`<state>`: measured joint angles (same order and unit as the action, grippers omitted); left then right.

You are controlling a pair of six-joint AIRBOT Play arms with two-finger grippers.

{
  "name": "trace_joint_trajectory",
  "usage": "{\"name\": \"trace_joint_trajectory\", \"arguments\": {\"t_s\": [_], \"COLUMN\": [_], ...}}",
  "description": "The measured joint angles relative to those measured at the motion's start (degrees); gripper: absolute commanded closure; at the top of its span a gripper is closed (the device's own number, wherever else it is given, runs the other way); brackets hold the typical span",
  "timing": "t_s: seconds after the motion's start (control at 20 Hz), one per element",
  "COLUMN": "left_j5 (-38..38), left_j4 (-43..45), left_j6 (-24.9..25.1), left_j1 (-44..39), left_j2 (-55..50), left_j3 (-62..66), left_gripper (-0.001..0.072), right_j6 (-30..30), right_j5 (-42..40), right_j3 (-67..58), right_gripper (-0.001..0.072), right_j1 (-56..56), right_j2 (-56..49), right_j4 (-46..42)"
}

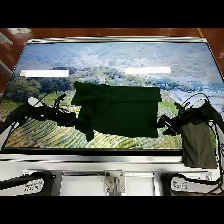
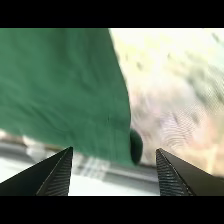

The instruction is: Fold the shirts.

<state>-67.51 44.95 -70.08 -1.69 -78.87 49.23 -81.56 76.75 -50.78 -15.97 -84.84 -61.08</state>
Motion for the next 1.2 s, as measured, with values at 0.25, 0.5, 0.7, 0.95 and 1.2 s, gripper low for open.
{"name": "trace_joint_trajectory", "arguments": {"t_s": [0.25,0.5,0.7,0.95,1.2], "left_j5": [-0.04,0.28,1.01,1.60,1.88], "left_j4": [-0.02,-0.02,-0.02,0.24,0.24], "left_j6": [0.04,0.46,0.66,0.92,0.81], "left_j1": [0.00,0.00,0.00,1.14,4.48], "left_j2": [0.81,0.98,1.16,5.73,16.76], "left_j3": [0.02,0.02,0.26,6.86,26.21], "left_gripper": [0.0674,0.0674,0.0677,0.0677,0.0677], "right_j6": [-0.85,-1.14,-0.92,2.32,4.44], "right_j5": [-4.11,-6.80,-9.35,-4.55,-1.46], "right_j3": [3.87,5.33,5.49,-0.66,-20.59], "right_gripper": [0.0081,0.0233,0.0647,0.0647,0.0648], "right_j1": [0.11,1.68,7.28,9.62,9.62], "right_j2": [0.00,0.02,0.00,3.13,16.37], "right_j4": [2.19,5.64,6.34,6.34,6.97]}}
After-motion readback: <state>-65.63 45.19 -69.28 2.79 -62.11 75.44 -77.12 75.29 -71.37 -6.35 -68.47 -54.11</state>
